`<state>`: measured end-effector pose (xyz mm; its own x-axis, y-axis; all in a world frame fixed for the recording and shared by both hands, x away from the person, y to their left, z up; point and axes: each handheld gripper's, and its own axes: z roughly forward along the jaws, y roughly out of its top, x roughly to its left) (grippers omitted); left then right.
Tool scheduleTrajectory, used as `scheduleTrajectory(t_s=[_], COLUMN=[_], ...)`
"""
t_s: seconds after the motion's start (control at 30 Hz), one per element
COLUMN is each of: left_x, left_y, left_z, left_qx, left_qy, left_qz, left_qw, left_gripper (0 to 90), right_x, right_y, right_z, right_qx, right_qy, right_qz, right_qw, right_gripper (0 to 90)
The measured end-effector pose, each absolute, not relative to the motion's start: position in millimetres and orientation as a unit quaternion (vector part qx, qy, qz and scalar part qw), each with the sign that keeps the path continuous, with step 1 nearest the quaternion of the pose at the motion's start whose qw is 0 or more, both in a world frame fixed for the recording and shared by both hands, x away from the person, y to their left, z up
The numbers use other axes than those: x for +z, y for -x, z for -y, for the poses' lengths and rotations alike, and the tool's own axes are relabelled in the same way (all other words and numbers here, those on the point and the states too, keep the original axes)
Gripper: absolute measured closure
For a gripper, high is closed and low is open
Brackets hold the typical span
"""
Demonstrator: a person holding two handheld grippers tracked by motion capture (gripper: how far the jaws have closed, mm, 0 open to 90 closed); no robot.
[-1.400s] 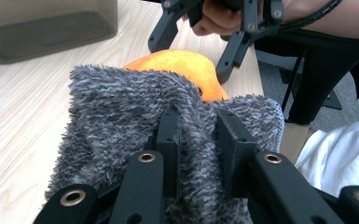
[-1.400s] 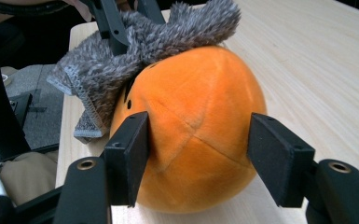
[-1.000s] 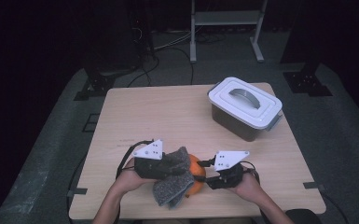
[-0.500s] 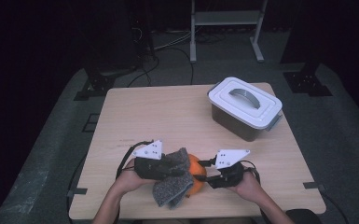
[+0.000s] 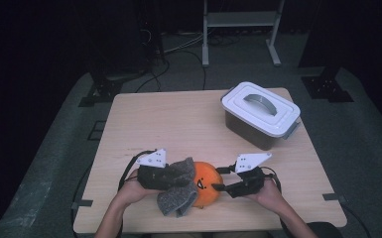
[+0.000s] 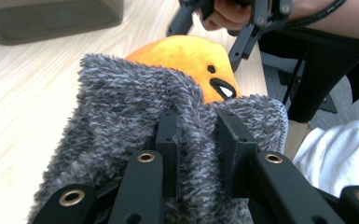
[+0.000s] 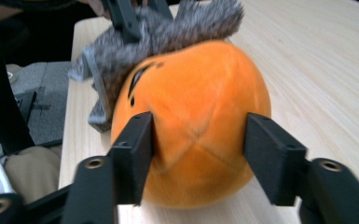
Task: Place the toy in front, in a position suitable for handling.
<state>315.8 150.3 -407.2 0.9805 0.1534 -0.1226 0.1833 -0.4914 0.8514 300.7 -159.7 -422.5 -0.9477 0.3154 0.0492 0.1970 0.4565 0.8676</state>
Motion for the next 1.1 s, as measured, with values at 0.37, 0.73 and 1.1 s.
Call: scheduleTrajectory(t_s=[0.37,0.73,1.1], left_x=[-401.4,-409.4,-405.1], left_y=[-310.9,-317.2,-312.8], left_z=[-140.2,-152.8,-146.2], left_qx=[-0.008,-0.009,-0.014], left_qy=[-0.871,-0.87,-0.868], left_qz=[-0.074,-0.103,-0.085], left_qw=[0.486,0.483,0.488], left_gripper=[72.2,72.2,72.2], right_x=[-420.1,-423.4,-422.8], right_y=[-294.2,-300.6,-300.2], right_z=[156.0,168.9,167.5], right_qx=[0.498,0.489,0.482], right_qy=[-0.138,-0.148,-0.148], right_qz=[-0.853,-0.858,-0.862], right_qw=[0.071,0.057,0.057], right_gripper=[46.9,44.7,47.4])
